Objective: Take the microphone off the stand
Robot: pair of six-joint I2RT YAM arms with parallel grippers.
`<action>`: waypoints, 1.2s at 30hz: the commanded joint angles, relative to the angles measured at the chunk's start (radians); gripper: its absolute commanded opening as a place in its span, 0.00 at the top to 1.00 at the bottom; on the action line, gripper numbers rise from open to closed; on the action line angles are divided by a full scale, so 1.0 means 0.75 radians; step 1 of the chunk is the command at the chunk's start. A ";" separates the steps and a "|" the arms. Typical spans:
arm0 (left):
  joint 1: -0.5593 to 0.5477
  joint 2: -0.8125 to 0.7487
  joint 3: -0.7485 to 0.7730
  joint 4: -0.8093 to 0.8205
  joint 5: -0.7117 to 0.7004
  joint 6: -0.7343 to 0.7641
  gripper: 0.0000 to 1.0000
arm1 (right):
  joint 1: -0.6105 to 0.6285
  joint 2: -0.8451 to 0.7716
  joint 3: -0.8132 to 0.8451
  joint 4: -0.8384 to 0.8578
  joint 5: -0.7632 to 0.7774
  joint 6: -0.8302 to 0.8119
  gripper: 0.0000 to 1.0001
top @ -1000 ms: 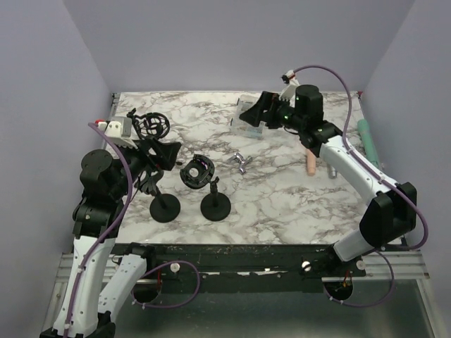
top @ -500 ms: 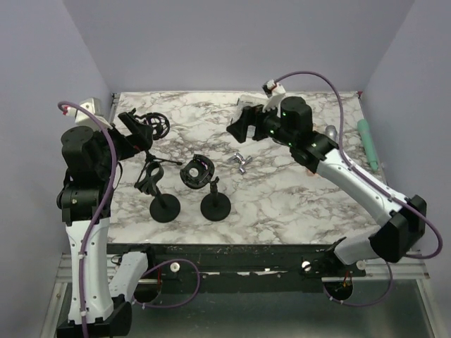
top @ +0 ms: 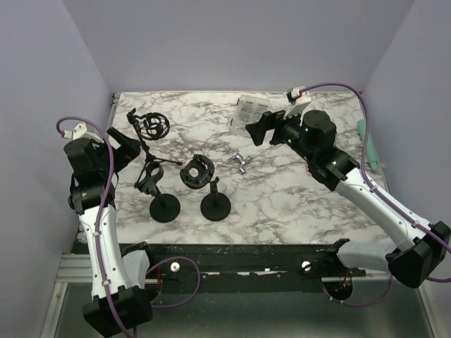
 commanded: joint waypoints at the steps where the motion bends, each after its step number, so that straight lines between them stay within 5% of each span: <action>1: 0.029 0.051 -0.163 0.192 0.283 -0.176 0.14 | 0.005 -0.052 -0.060 0.064 0.016 -0.011 0.00; 11: 0.028 0.299 -0.265 0.419 0.354 -0.397 0.43 | 0.091 -0.117 -0.092 0.075 0.129 -0.071 0.00; 16: 0.012 0.388 -0.299 0.545 0.327 -0.474 0.50 | 0.117 -0.149 -0.103 0.076 0.203 -0.096 0.00; 36: -0.060 0.591 -0.192 0.581 0.127 -0.478 0.49 | 0.147 -0.154 -0.135 0.144 0.257 -0.120 0.00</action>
